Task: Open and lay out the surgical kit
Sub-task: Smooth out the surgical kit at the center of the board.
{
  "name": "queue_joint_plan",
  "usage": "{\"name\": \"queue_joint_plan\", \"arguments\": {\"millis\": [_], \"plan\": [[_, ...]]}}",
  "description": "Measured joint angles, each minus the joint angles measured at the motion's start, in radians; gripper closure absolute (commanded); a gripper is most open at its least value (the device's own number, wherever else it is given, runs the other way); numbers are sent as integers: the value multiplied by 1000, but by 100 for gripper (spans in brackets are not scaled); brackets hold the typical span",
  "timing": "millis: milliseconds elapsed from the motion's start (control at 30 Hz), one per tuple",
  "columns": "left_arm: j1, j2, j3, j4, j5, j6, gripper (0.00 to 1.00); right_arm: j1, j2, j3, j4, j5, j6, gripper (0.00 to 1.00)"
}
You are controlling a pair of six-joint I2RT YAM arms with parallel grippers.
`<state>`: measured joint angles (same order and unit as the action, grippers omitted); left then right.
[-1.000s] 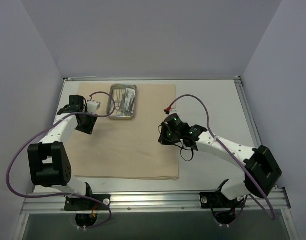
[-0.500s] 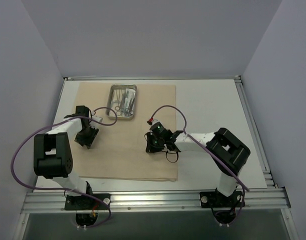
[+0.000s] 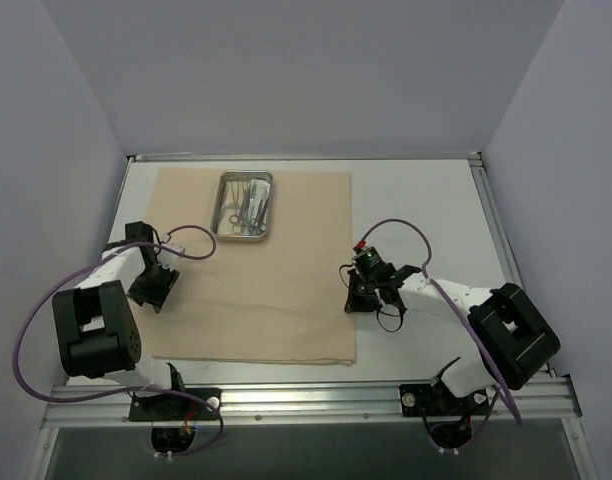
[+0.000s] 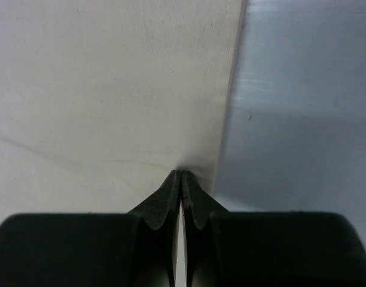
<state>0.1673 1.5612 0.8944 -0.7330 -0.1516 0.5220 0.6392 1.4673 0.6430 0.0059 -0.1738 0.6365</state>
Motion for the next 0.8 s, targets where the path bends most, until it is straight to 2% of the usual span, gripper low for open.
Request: {"name": "queue_joint_plan", "arguments": {"millis": [100,267,533,600,733,800], "plan": [[50,-44,4,-47,34,29,43,-10,-21,11,-66,24,-19,100],[170,-101,58,-127,94,69,36,-15,-60,93,-193,74,-57,85],[279,-127,73,-138,113,96,36,-87,0,280,-169,92,-112,90],[290,-126,52,-135,113,97,37,-56,51,330,-160,91,-121,92],[321,-101,14,-124,113,101,37,92,187,466,-112,92,-156,100],[339,-77,-6,-105,102,101,37,167,272,548,-69,67,-175,100]]}}
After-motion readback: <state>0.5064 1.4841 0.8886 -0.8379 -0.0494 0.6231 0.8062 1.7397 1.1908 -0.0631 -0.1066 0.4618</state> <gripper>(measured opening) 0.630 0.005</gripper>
